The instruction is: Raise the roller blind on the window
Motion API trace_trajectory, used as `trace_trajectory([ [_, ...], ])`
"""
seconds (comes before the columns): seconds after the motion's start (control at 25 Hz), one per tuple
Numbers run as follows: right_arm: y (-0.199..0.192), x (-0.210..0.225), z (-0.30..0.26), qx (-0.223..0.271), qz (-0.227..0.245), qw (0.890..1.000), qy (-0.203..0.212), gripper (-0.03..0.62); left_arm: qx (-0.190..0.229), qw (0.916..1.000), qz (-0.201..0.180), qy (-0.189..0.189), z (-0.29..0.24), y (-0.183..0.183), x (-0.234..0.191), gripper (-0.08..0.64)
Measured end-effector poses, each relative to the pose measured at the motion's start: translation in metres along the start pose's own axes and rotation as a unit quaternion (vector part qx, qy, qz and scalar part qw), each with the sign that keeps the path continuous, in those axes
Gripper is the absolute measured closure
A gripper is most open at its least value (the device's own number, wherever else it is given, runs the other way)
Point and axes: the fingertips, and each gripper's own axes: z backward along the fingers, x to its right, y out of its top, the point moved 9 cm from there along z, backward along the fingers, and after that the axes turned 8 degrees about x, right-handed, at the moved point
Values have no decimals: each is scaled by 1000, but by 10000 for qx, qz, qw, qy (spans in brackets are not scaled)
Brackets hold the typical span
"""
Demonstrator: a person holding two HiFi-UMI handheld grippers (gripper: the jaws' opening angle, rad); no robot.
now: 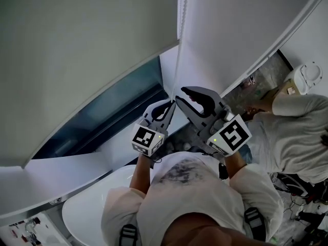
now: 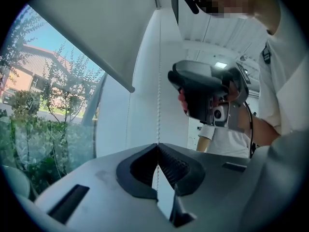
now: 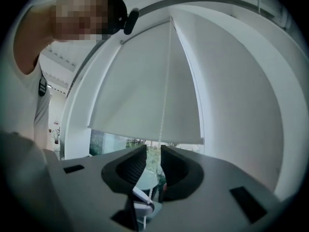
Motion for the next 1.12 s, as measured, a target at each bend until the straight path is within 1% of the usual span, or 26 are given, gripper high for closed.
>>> trace_trajectory([
  [0.2, 36, 8, -12, 357, 148, 9992, -37, 449, -8, 10000, -27, -15, -2, 0, 3, 552],
  [0.32, 48, 13, -20, 406, 201, 9990, -32, 449, -16, 10000, -40, -24, -3, 0, 3, 552],
  [0.4, 52, 16, -25, 355, 174, 9992, -19, 451, -22, 10000, -56, -27, -4, -1, 3, 552],
  [0.48, 51, 21, -31, 261, 116, 9996, -30, 451, -23, 10000, -73, -27, -5, -3, 2, 552],
  [0.68, 48, 24, -37, 188, -52, 9998, -29, 523, 2, 10000, -72, -33, -5, -2, 2, 552],
  [0.84, 45, 24, -33, 319, -190, 9993, -42, 531, 16, 10000, -17, -37, -4, -3, 3, 552],
  [1.0, 38, 22, -28, 444, -102, 9989, -123, 531, 12, 10000, 3, -37, -5, -8, 4, 552],
  [1.12, 28, 20, -26, 398, -13, 9991, -156, 532, -77, 10000, -1, -35, -6, -18, 5, 552],
])
